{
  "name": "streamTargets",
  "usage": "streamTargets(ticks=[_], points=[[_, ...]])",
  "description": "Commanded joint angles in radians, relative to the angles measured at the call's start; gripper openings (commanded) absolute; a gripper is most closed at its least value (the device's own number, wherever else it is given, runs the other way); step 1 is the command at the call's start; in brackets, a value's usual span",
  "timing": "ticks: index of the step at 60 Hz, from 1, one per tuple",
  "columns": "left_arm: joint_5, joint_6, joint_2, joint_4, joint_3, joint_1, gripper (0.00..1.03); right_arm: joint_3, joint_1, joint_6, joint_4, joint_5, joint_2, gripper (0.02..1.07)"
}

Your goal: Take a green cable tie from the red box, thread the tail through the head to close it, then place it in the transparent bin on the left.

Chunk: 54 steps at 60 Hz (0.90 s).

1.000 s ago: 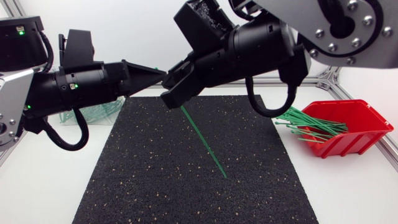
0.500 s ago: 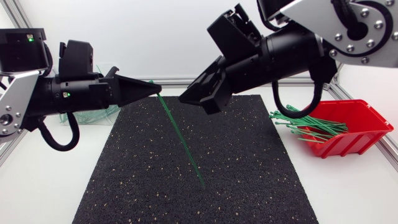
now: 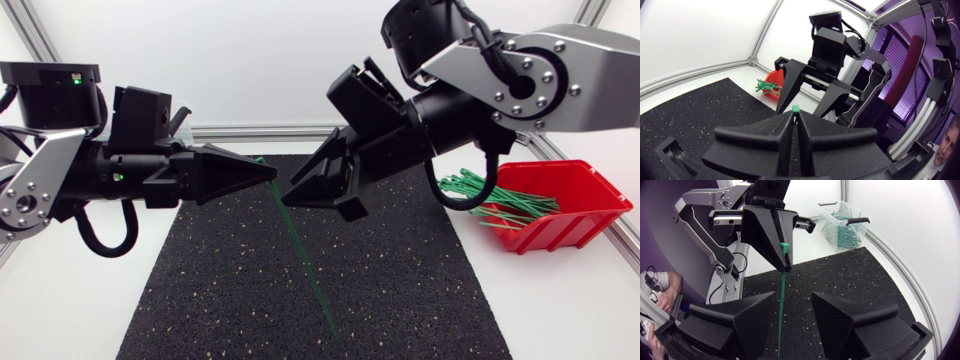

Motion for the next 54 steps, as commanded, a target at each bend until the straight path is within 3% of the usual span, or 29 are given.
streamTargets(ticks=[1,6,24,39,47,54], points=[[0.025,0.026,0.006,-0.001,-0.022,-0.013,0.04,0.009,0.002,-0.024,0.007,-0.026,0.037,0.56],[0.026,0.029,0.006,-0.001,-0.024,-0.02,0.04,0.013,0.002,-0.024,0.018,-0.048,0.044,0.46],[0.026,0.038,0.003,-0.002,-0.036,-0.031,0.04,0.002,0.007,-0.022,0.03,-0.1,0.023,0.37],[0.025,0.037,0.003,-0.005,-0.037,-0.043,0.04,-0.016,0.005,-0.022,0.03,-0.137,0.001,0.1],[0.025,0.034,0.0,0.001,-0.037,-0.039,0.04,-0.031,0.009,-0.01,0.032,-0.146,-0.017,0.08],[0.025,0.029,-0.004,0.005,-0.042,-0.032,0.2,-0.048,0.009,-0.004,0.033,-0.146,-0.026,0.08]])
